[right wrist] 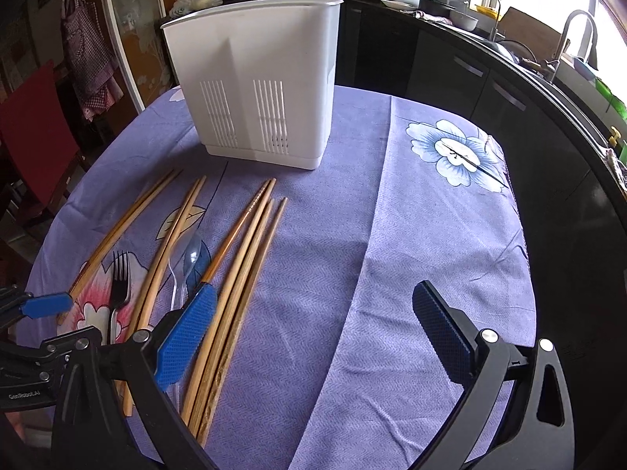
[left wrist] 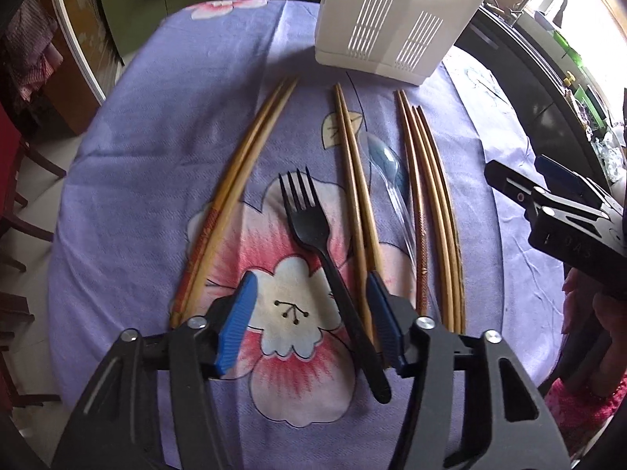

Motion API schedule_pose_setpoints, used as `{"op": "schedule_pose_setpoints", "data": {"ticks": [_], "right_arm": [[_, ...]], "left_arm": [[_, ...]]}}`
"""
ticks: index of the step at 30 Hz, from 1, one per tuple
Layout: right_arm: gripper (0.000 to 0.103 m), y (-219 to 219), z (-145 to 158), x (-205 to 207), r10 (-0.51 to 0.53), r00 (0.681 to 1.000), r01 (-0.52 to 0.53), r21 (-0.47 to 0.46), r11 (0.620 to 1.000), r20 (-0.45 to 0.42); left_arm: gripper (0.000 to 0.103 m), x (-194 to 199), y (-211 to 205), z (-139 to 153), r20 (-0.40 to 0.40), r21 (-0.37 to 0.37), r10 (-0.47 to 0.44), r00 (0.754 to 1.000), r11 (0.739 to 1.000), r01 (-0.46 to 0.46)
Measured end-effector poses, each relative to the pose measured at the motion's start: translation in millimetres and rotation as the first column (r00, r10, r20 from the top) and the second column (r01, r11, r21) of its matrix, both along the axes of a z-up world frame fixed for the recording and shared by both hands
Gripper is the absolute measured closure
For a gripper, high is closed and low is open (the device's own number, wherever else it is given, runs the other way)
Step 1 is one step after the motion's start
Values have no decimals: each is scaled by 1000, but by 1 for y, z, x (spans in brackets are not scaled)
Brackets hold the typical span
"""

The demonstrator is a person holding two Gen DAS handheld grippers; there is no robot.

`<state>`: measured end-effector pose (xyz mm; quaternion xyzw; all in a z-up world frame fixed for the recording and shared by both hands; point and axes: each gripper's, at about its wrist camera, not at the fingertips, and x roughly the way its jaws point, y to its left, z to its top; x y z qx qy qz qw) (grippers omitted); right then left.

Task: Organize utensils
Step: 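Lower the left tool onto the black fork and close on its handle, then lift the black fork with the left tool while the right tool grasps the clear spoon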

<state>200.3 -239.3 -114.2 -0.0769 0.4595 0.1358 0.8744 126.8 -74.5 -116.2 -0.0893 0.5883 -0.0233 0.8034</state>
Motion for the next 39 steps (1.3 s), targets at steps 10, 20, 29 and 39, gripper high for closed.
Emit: {"op": "schedule_pose_setpoints", "data": {"ticks": [10, 20, 29, 39], "right_arm": [[4, 2, 2, 1, 28, 1000, -28, -7, 1000, 7], [4, 18, 1, 3, 96, 995, -97, -49, 994, -21], [8, 49, -7, 19, 200, 961, -200, 19, 980, -189], [60, 91, -30, 19, 281, 910, -287, 25, 958, -304]], "left_arm": [[75, 9, -17, -13, -41, 41, 45, 998, 998, -43], [94, 25, -20, -17, -22, 121, 41, 999, 992, -38], [94, 22, -5, -16, 1, 163, 44, 999, 986, -44], [94, 13, 11, -1, 54, 162, 51, 997, 985, -59]]}}
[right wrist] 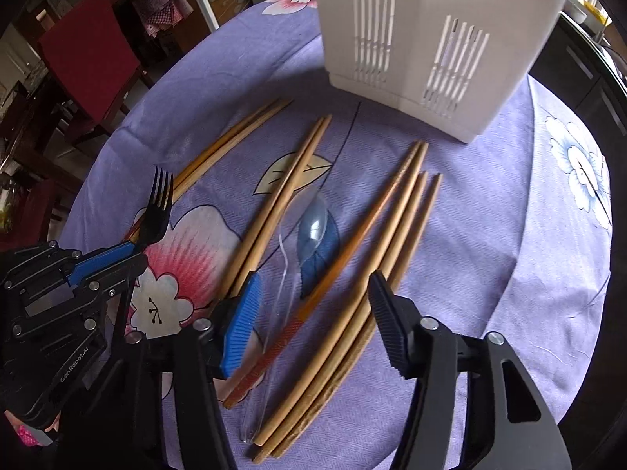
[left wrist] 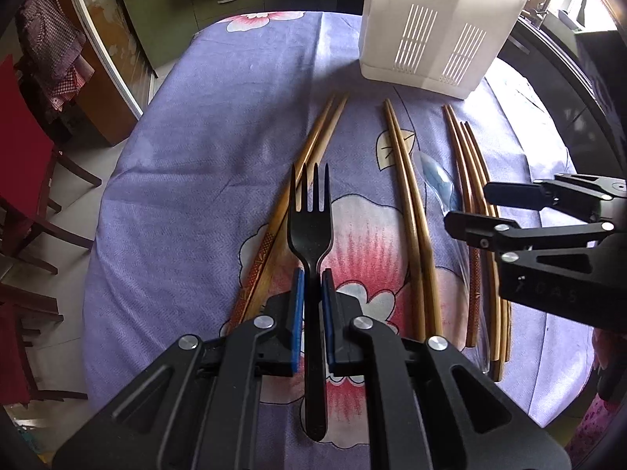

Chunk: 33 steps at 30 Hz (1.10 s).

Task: Organize utensils
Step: 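Lift the black fork with the left tool while the right tool grasps the clear spoon, then carry fork and spoon to the white caddy and drop them in with both tools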

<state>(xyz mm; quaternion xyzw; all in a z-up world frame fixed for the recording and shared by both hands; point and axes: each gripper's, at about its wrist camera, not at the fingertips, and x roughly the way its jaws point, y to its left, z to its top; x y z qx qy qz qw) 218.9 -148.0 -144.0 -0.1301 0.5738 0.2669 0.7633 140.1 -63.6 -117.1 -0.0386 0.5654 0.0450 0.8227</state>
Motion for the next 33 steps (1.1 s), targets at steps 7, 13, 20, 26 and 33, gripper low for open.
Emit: {"op": "schedule_pose_setpoints", "data": {"ticks": [7, 13, 20, 26, 33], "right_arm": [[68, 14, 10, -6, 12, 999, -12, 1, 1000, 41], [78, 21, 1, -4, 17, 1000, -16, -68, 998, 18], [78, 25, -6, -6, 24, 1000, -23, -117, 993, 11], [91, 35, -11, -7, 16, 999, -13, -100, 995, 30], [92, 7, 21, -8, -64, 994, 57, 76, 995, 90]], "left_arm": [[94, -12, 3, 9, 27, -20, -19, 999, 1000, 19], [94, -18, 6, 14, 39, -32, -25, 999, 999, 26], [94, -20, 7, 16, 53, -39, -28, 998, 999, 31], [94, -22, 8, 19, 62, -40, -34, 997, 999, 37], [94, -21, 8, 39, 109, -57, -58, 992, 996, 64]]}}
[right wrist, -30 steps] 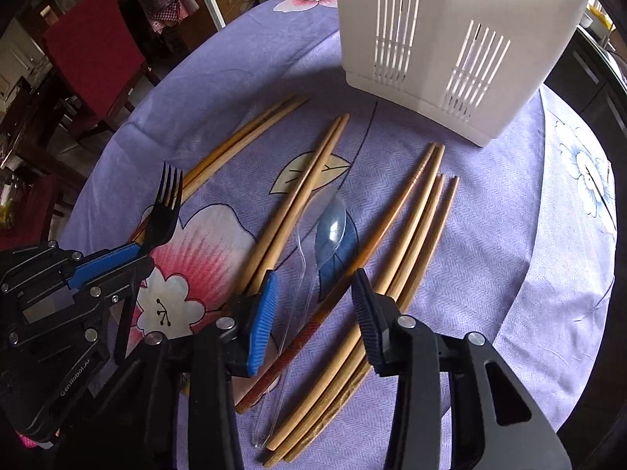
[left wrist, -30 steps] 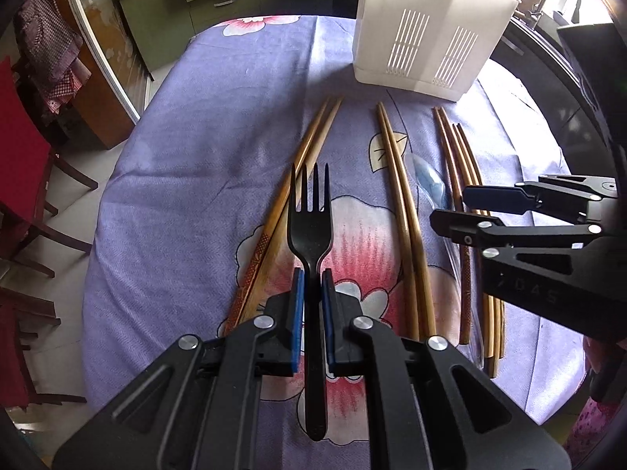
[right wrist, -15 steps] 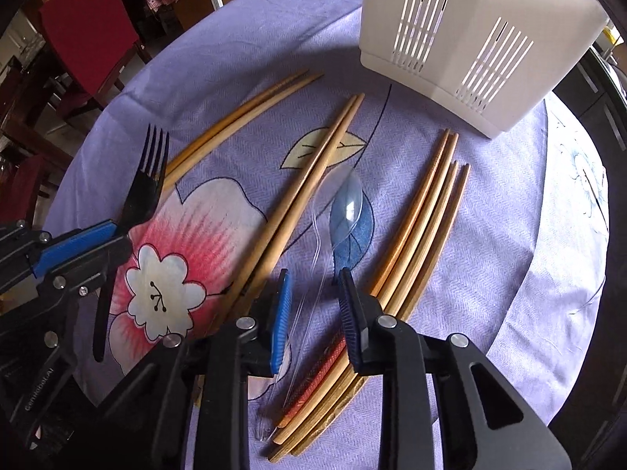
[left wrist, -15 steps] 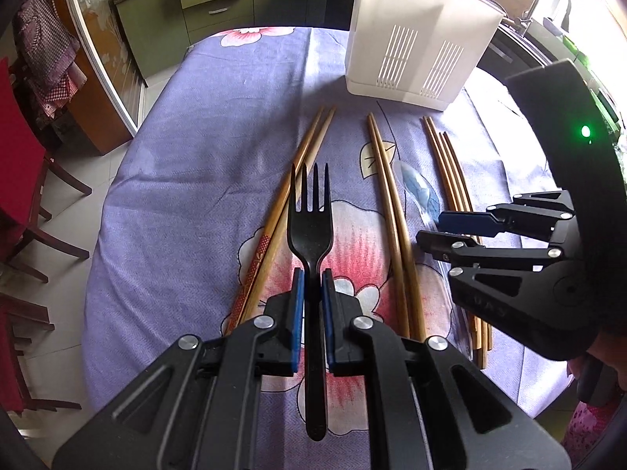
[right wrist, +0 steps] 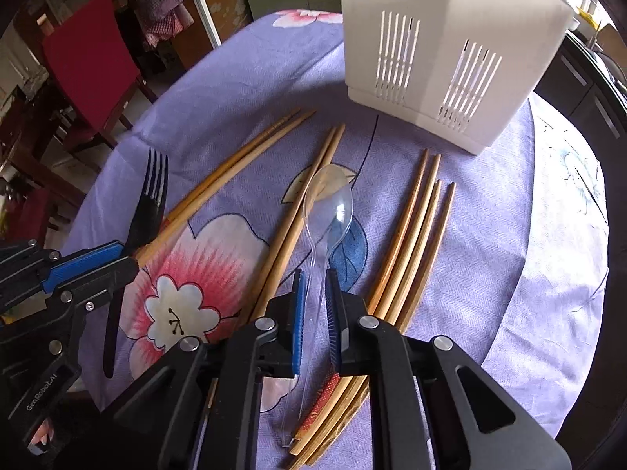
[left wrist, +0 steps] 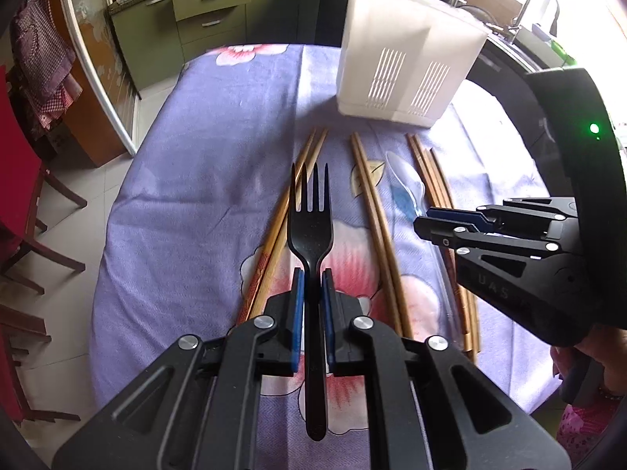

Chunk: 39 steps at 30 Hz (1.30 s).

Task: Organize utensils
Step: 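Carry fork and spoon to the white caddy and drop them in with both tools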

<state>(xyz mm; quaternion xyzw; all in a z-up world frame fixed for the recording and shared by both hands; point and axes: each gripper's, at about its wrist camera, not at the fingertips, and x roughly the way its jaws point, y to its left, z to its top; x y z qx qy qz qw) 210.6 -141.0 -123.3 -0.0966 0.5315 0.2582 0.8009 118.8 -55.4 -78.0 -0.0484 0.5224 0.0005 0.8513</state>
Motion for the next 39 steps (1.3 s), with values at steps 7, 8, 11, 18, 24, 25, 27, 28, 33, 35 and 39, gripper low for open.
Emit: {"op": "schedule_pose_setpoints", "data": {"ticks": [7, 8, 11, 18, 24, 25, 27, 28, 33, 35, 39], "right_arm": [[94, -30, 74, 2, -91, 985, 59, 206, 977, 147], [95, -33, 85, 3, -103, 980, 63, 225, 972, 169], [98, -42, 117, 11, -132, 966, 68, 276, 959, 223], [98, -56, 174, 31, -175, 937, 60, 353, 934, 304], [98, -85, 227, 56, -280, 866, 100, 404, 909, 414], [98, -86, 232, 62, -298, 849, 111, 403, 909, 437], [98, -85, 236, 73, -318, 820, 132, 383, 914, 476], [98, -85, 236, 79, -322, 812, 143, 369, 919, 487], [98, -77, 213, 105, -303, 831, 170, 306, 937, 466], [98, -75, 202, 113, -292, 841, 172, 287, 942, 456], [98, -71, 177, 114, -288, 845, 181, 266, 947, 450]], "left_arm": [[94, 26, -7, 73, 170, -27, -61, 984, 997, 67], [94, 31, -9, 85, 202, -26, -70, 977, 997, 77], [94, 52, -16, 120, 295, -17, -90, 951, 995, 100], [94, 119, -29, 161, 423, -35, -109, 900, 990, 136], [94, 157, -34, 174, 564, -50, -89, 821, 989, 141], [94, 163, -36, 173, 581, -47, -87, 809, 989, 140], [94, 176, -38, 168, 611, -43, -80, 787, 990, 134], [94, 182, -39, 164, 621, -38, -76, 780, 991, 126], [94, 208, -51, 140, 636, 22, -98, 765, 994, 109], [94, 214, -54, 132, 628, 34, -110, 771, 993, 115], [94, 218, -53, 117, 630, 31, -94, 771, 995, 96]]}}
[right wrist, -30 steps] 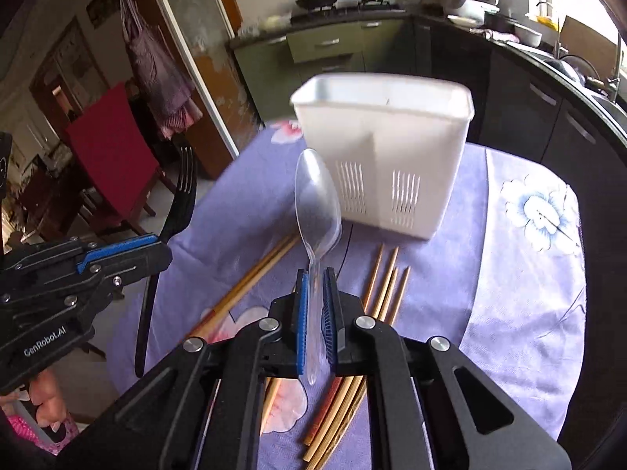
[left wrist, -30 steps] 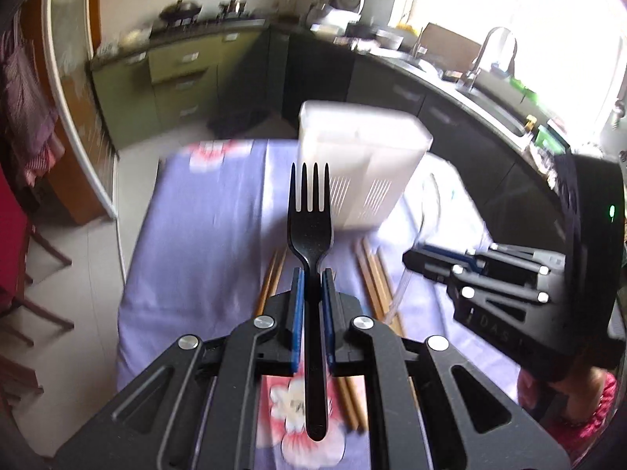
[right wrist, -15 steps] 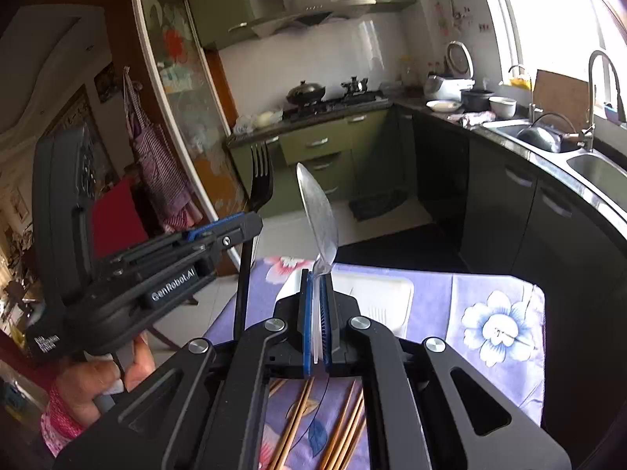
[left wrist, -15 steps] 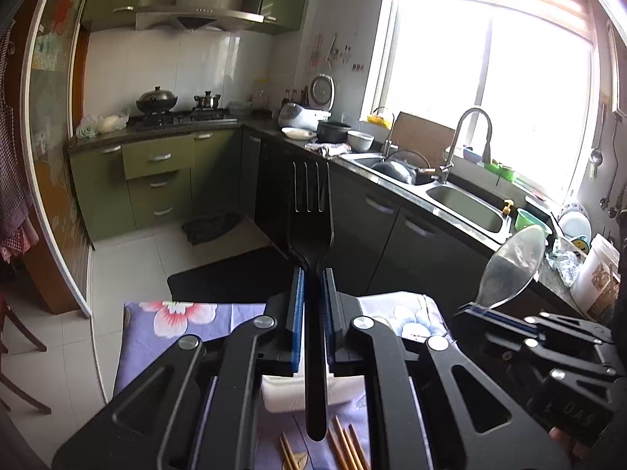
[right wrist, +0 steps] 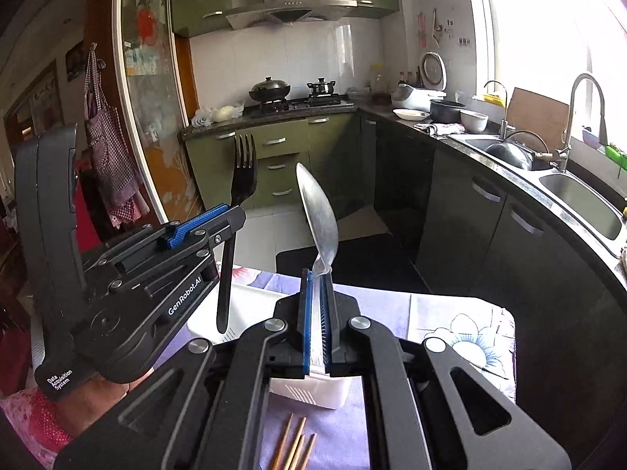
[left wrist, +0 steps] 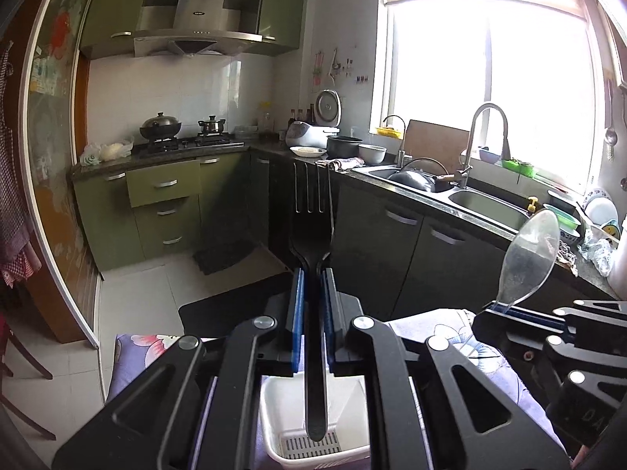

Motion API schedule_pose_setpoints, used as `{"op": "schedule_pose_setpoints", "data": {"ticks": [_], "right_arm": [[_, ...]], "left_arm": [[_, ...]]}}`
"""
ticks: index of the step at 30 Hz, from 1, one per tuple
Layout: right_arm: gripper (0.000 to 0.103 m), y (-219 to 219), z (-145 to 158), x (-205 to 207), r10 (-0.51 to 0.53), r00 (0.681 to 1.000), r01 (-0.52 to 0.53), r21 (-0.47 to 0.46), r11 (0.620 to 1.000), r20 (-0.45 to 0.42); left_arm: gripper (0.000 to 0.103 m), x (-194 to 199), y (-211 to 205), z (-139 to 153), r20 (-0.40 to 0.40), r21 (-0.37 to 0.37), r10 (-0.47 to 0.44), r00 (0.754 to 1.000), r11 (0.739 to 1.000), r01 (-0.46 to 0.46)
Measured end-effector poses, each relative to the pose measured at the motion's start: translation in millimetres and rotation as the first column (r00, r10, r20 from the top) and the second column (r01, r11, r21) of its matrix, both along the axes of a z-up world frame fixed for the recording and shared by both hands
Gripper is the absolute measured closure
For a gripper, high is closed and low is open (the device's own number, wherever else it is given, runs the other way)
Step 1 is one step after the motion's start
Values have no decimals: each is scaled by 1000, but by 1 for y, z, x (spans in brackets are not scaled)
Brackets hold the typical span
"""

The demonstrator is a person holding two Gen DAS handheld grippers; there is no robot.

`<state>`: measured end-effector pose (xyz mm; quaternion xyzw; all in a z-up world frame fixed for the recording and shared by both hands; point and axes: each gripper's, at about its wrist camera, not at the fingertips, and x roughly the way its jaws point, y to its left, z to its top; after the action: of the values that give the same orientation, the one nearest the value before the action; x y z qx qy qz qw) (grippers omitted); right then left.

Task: Organize utensils
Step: 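Carry fork and spoon to the white caddy and drop them in with both tools, then lower the left tool onto a wooden chopstick while the right tool grasps another chopstick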

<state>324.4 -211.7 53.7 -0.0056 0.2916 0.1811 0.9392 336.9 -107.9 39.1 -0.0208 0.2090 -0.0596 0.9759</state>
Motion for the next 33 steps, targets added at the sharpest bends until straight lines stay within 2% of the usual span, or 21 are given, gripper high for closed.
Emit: {"op": "schedule_pose_setpoints", "data": {"ticks": [4, 6, 8, 13, 15, 17, 20, 25, 27, 31, 33], "right_arm": [[97, 2, -15, -1, 2, 1000, -2, -14, 1000, -20], [96, 2, -22, -3, 3, 1000, -3, -18, 1000, -29], [92, 0, -26, -7, 4, 999, -4, -18, 1000, -32], [91, -3, -27, -26, 7, 1000, -7, -14, 1000, -24], [84, -5, -24, -40, 10, 1000, -10, -5, 1000, -14], [83, -7, -22, -47, 6, 1000, -6, -12, 1000, -5], [83, -9, -23, -58, 8, 1000, -9, -9, 1000, -13], [83, -8, -45, -77, 21, 997, -26, -70, 997, -70], [77, -10, -61, -84, 15, 994, -26, -95, 995, -108], [73, -22, -102, -90, -11, 981, -13, -119, 993, -194], [73, -29, -120, -91, -24, 974, -3, -118, 993, -227]], "left_arm": [[94, -3, -4, -13, 2, 31, -1, 1000, 1000, 1], [86, -7, -4, -18, -6, 31, -1, 1000, 1000, 2], [70, -12, -4, -19, -11, 35, -5, 1000, 999, 5], [69, -36, 1, -15, -32, 43, -24, 999, 999, 25], [68, -50, 6, -13, -48, 45, -26, 999, 999, 28], [62, -63, 11, -12, -60, 50, -26, 998, 998, 29], [61, -79, 21, -15, -127, 67, -19, 992, 997, 28], [61, -102, 43, -41, -289, 107, -12, 957, 993, 45], [61, -111, 50, -57, -338, 140, 0, 941, 989, 51], [64, -118, 64, -91, -435, 142, -6, 901, 987, 75], [68, -116, 68, -108, -489, 131, -12, 872, 988, 87]]}}
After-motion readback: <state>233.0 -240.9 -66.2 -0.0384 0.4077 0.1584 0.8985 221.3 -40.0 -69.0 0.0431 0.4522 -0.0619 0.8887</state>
